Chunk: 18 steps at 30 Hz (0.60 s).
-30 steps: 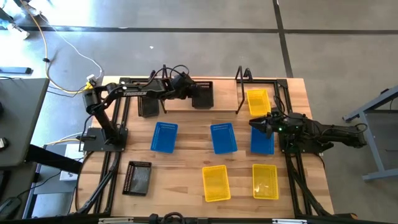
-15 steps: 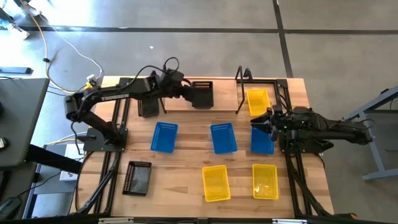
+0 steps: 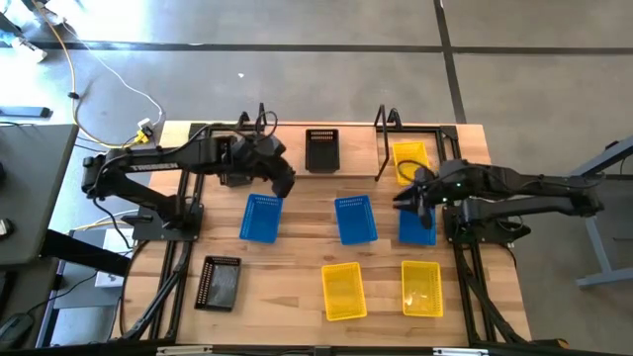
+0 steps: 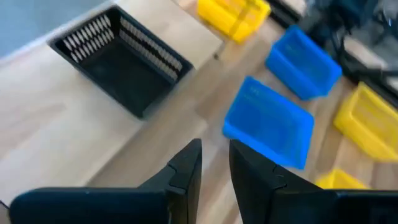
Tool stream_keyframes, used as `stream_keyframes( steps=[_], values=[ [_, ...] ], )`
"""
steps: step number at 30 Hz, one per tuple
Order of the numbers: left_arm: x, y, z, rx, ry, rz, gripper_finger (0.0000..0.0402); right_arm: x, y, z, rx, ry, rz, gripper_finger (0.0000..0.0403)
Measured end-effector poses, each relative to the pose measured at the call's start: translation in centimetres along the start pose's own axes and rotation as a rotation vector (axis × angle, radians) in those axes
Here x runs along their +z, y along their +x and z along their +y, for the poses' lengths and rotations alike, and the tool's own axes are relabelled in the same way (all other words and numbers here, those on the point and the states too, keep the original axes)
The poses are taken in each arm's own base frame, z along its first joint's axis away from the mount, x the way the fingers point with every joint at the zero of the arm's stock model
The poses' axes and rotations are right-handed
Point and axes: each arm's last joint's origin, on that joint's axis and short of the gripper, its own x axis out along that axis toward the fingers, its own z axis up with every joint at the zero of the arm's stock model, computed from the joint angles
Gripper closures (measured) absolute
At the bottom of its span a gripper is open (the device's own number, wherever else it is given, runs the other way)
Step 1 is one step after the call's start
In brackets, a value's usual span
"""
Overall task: Stack baskets on shelf by color
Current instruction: Put the middle blue bin on the shelf
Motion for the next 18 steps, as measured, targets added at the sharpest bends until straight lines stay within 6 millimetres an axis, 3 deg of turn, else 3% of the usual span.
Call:
stream_keyframes(
  steps=[12,18],
  values=[
    [-1.9,-0.6,-2.7,-0.118,0.082,0.085,0.0328,-0.2,4.7,2.7,0.005,-0.181,0.253,0.0298],
    [-2.3,-0.7,-3.2,-0.139,0.098,0.096,0.0328,-0.6,7.7,4.1,0.02,-0.306,0.28,0.0298]
  ],
)
